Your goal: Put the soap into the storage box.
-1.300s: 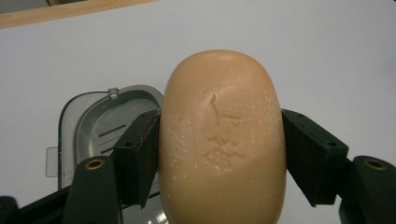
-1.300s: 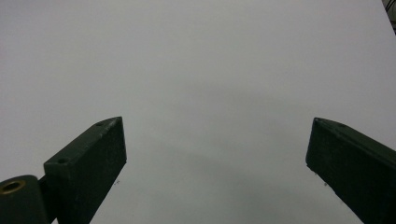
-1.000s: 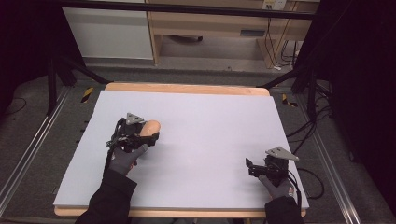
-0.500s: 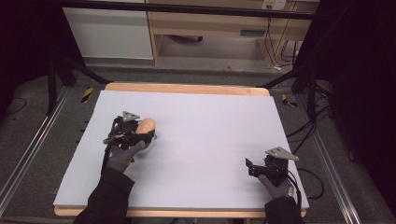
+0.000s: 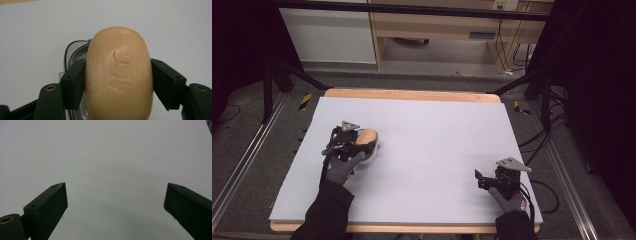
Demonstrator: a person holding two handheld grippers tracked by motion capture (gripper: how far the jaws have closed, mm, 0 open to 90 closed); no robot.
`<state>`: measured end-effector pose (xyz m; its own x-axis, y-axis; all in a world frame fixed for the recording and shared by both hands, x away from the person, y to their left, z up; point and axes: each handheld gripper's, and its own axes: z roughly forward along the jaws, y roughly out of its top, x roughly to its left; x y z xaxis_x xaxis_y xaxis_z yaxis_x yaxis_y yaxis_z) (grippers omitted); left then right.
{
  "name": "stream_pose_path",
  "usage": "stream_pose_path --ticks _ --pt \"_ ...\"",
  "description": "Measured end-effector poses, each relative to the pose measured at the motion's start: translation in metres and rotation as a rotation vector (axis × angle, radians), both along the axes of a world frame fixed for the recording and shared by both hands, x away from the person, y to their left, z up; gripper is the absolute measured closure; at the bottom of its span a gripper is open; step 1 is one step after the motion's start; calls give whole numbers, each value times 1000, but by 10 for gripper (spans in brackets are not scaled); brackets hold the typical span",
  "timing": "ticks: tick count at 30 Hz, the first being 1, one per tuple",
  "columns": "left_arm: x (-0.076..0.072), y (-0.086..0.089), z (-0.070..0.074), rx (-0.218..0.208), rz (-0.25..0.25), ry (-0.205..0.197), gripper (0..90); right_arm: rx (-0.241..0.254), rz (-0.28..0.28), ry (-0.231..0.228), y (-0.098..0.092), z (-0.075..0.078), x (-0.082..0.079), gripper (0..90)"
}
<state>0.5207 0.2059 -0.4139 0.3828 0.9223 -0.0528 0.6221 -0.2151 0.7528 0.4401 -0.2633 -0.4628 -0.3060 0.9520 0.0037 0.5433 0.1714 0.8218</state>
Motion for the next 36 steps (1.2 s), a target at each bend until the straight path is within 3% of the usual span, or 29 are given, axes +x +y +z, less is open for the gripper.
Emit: stream_pose_path --ticks 15,36 --pt "1 1 -11 19 9 13 319 -4 0 -1 0 0 0 53" --pt "2 4 -18 7 21 17 319 -4 4 3 1 -1 0 53"
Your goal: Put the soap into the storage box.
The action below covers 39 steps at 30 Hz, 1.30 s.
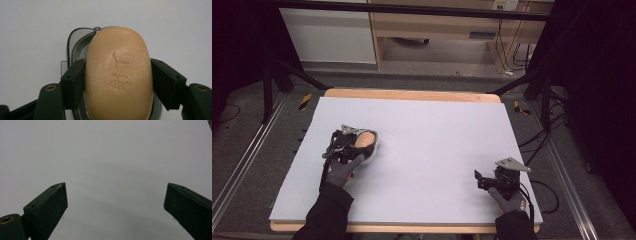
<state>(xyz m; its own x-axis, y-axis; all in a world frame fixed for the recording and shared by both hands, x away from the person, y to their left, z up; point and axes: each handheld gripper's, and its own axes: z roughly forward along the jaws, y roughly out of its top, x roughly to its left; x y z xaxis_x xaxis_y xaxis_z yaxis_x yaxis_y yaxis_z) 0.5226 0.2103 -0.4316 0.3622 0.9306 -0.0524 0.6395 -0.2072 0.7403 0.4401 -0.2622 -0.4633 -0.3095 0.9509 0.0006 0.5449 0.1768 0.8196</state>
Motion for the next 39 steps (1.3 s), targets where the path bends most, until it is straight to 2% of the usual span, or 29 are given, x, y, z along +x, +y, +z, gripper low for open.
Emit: stream_pose_path --ticks 10,11,22,24,28,32,39 --pt "-1 -1 -1 8 0 -9 326 -1 0 0 0 0 0 53" --pt "-1 -2 -1 18 3 -14 306 0 0 1 0 0 0 53" --pt "-2 -1 1 8 -5 -15 294 -4 1 1 0 0 0 53" --pt "-3 -1 1 -6 -6 -23 295 -4 0 1 0 0 0 53" --pt "-9 -3 6 -24 -38 -56 296 -4 0 2 1 0 0 53" --pt "-14 -3 10 -29 -56 -64 294 -3 -4 4 1 0 0 53" --pt "-30 4 16 -54 -96 -85 275 -3 -8 8 0 -1 0 53"
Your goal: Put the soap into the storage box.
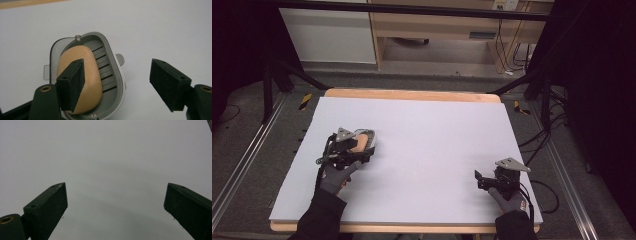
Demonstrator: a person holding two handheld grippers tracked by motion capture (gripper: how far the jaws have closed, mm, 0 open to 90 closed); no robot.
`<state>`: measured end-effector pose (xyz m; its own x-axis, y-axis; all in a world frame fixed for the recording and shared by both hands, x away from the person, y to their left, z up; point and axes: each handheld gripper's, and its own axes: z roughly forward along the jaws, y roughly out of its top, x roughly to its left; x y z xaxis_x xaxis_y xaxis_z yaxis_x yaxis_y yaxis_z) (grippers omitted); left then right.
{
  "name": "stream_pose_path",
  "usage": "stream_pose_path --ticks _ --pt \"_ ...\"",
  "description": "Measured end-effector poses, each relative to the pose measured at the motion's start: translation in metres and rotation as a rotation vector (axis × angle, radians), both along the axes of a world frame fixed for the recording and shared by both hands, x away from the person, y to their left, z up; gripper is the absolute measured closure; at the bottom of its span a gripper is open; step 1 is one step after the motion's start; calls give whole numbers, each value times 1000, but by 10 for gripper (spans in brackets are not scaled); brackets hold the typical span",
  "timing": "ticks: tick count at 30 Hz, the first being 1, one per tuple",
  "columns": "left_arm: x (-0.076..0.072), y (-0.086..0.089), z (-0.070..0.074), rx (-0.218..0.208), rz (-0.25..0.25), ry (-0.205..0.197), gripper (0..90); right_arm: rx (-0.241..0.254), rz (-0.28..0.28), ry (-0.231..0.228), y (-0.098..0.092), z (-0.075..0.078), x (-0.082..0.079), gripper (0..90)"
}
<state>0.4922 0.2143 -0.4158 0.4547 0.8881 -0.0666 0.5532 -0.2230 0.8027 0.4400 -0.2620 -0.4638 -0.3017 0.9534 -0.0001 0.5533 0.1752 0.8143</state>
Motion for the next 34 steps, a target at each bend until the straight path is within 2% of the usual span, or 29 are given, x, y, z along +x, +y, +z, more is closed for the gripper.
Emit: stream_pose_path --ticks 9,19,23,27,34 --pt "-20 13 -1 -5 -12 -27 213 -6 -8 5 0 0 0 53" --pt "-42 38 -13 -19 -3 -42 199 -11 -16 13 -2 -1 -1 52" --pt "-50 49 -20 -7 13 -52 198 -10 -21 16 -3 -2 -1 52" --pt "-55 59 -29 -12 48 -49 198 -11 -27 25 -5 -5 -2 52" --pt "-61 68 -37 -18 69 -20 195 -24 -38 37 -12 -10 -2 52"
